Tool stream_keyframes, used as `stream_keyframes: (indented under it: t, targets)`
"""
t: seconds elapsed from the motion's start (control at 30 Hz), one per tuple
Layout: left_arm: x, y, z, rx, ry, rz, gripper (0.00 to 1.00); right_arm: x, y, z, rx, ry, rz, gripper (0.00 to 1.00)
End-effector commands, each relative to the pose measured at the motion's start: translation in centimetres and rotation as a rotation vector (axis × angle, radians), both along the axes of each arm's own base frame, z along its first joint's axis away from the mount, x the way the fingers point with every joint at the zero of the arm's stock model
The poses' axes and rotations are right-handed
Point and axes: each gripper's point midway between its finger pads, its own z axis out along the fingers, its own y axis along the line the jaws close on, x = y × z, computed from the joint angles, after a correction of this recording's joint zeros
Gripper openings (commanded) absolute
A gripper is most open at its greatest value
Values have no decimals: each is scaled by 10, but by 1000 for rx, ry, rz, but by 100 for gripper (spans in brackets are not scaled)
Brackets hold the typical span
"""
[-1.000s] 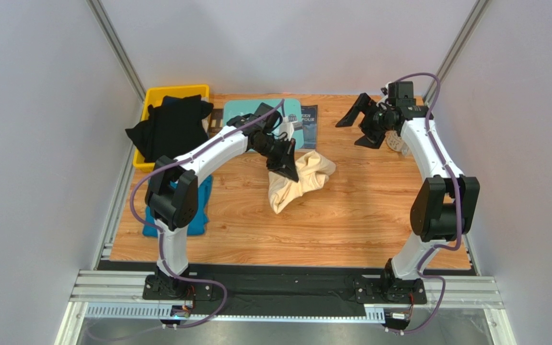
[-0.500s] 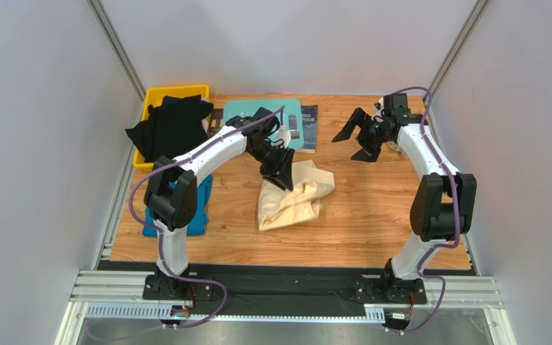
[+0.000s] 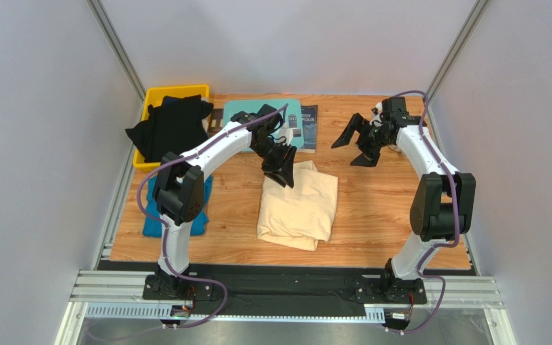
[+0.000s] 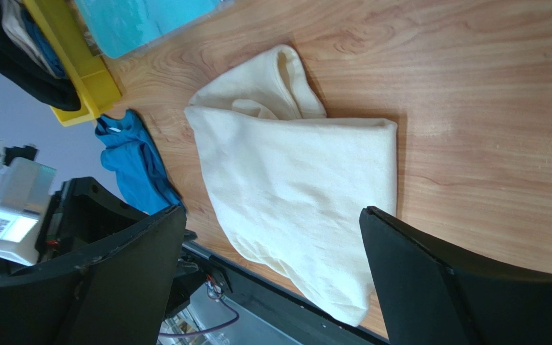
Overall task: Fold and stack the t-shirts
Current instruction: Move the tshirt to the center of the board, then flatten out the tshirt
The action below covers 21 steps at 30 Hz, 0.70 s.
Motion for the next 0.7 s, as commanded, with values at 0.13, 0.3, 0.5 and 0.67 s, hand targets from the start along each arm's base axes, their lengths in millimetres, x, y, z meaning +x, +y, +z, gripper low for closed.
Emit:
stream_keyframes:
  t: [0.13,0.3,0.5,0.67]
  targets:
    - [41,34,15,130,-203,140,46,-55,-3,-46,-17,192,15,100]
    - [64,54,31,144,-287,290,46,-76,3,-71,-27,263,74,100]
    - [71,71,39,188,-340,344,45,-83,11,-95,-30,309,106,100]
    - [69,79,43,209,-360,370,45,-78,17,-116,-22,336,120,100]
